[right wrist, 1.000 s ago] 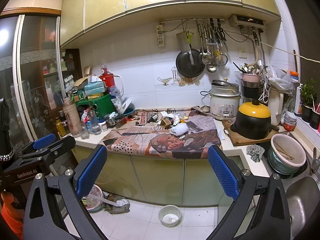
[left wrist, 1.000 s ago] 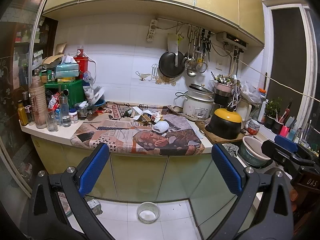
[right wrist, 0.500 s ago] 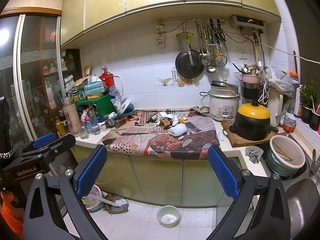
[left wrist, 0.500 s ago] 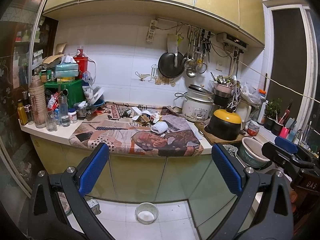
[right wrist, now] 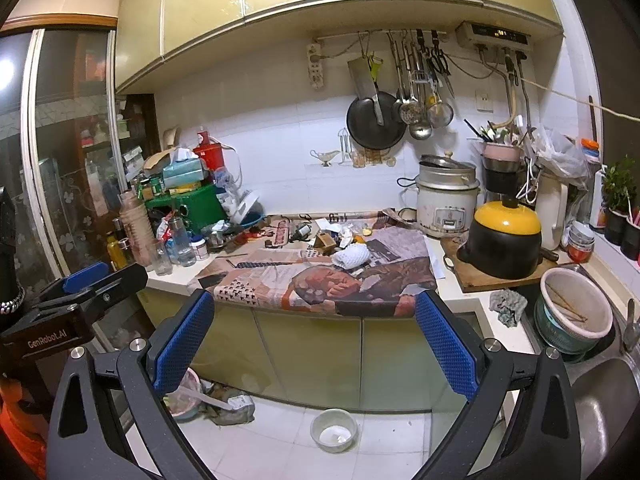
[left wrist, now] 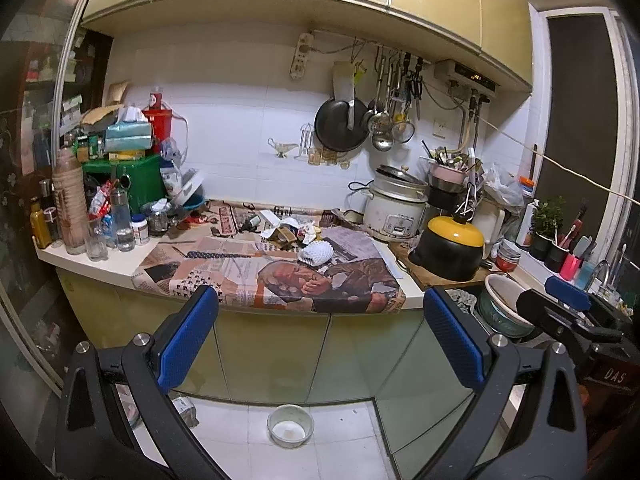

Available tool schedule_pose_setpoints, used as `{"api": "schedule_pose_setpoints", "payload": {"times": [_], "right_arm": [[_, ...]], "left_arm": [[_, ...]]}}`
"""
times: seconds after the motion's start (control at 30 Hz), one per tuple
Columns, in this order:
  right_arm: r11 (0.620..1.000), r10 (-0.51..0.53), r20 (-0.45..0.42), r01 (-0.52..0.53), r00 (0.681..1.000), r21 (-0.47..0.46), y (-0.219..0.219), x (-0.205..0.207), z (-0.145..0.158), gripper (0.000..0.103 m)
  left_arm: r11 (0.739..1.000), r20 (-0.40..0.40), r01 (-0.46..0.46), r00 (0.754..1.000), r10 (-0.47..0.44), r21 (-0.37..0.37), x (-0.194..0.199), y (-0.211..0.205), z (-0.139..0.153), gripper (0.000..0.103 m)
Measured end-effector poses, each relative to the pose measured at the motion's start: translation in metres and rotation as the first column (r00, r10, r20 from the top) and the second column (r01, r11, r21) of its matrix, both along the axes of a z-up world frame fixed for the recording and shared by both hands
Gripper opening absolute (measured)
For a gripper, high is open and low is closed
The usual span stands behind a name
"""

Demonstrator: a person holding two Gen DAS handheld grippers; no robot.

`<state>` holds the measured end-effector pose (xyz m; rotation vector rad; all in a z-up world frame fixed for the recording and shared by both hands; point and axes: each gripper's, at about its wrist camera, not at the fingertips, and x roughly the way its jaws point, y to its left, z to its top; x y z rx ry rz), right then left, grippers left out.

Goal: Collect trash
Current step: 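Move both tools down toward the trash on the newspaper-covered counter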

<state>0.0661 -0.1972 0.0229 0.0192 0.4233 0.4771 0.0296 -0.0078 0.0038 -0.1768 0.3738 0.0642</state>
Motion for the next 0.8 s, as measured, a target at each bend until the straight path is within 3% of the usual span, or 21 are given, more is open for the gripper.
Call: {"api": "schedule_pose_setpoints", "payload": {"times": [0.33,0.8], "right_arm": [[0.999,-0.044,-0.067,0.045,0.997,0.016,0.01,0.066,-0.021,0.1],[0.98,-0.198,-0.128,0.196,0.972,-0.027,0.06,0.218,-0.039,0.1]], "left_arm": [[0.999,-0.029,-0.047,0.998,0.047,0.0,0.077,0.029,-0.015,0.103],[0.998,-0.136,-0.054,0.989,0.053,-0.007,0.273,0.132,-0.041,0.098]]}}
